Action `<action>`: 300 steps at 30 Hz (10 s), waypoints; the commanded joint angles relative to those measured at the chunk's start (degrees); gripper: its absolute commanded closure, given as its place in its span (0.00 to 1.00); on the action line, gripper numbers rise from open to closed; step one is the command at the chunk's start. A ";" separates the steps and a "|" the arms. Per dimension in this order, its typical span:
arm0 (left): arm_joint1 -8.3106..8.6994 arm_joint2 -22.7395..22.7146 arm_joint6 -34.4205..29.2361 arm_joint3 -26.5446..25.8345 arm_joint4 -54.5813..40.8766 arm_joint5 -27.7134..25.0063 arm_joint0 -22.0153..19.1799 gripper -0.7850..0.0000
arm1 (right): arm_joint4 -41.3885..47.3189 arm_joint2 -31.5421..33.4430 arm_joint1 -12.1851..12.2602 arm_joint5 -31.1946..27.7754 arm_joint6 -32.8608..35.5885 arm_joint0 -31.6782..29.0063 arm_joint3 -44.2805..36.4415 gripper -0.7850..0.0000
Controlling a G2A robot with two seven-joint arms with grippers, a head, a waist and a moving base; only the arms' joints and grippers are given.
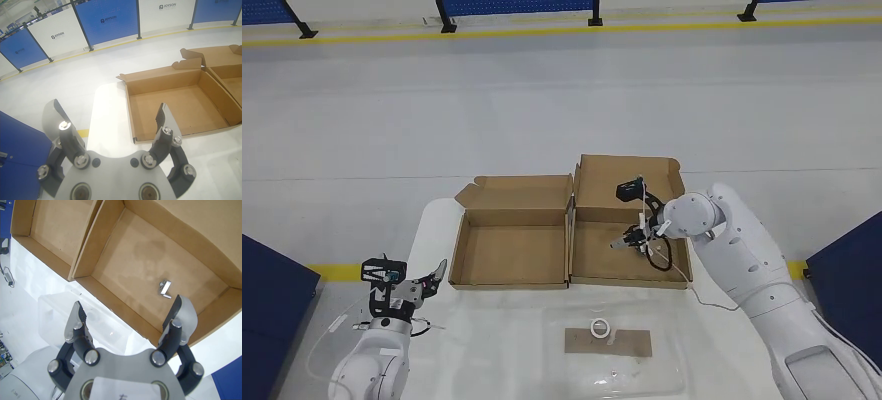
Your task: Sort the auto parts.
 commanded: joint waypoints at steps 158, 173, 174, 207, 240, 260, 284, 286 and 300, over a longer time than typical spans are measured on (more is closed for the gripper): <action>0.00 0.00 0.00 0.00 0.00 0.00 0.00 0.00 | -4.41 -46.38 10.21 -13.23 9.09 0.07 -35.31 0.55; 0.00 0.00 0.00 0.00 0.00 0.00 0.00 0.00 | -4.01 -48.01 7.80 -13.56 8.76 0.06 -30.45 0.56; 0.00 0.00 0.00 0.00 0.00 0.00 0.00 0.00 | -4.19 -48.01 7.67 -13.59 8.73 -0.04 -30.18 0.56; 0.00 0.00 0.00 0.00 0.00 0.00 0.00 0.00 | 0.59 -47.02 7.35 -13.43 8.89 2.33 -29.58 1.00; 0.00 0.00 0.00 0.00 0.00 0.00 0.00 0.00 | 32.63 -25.54 22.99 -26.52 -4.19 -2.72 -24.98 1.00; 0.00 0.00 0.00 0.00 0.00 0.00 0.00 0.00 | 50.86 -21.17 25.67 -27.75 -5.42 -3.71 -21.16 1.00; 0.00 0.00 0.00 0.00 0.00 0.00 0.00 0.00 | 83.72 -20.30 28.57 -24.90 -2.57 -5.14 -19.90 1.00; 0.00 0.00 0.00 0.00 0.00 0.00 0.00 0.00 | 89.07 -19.46 28.63 -22.43 -0.09 -5.68 -21.10 1.00; 0.00 0.00 0.00 0.00 0.00 0.00 0.00 0.00 | 110.80 -13.06 25.59 -8.63 13.71 -11.48 -19.99 1.00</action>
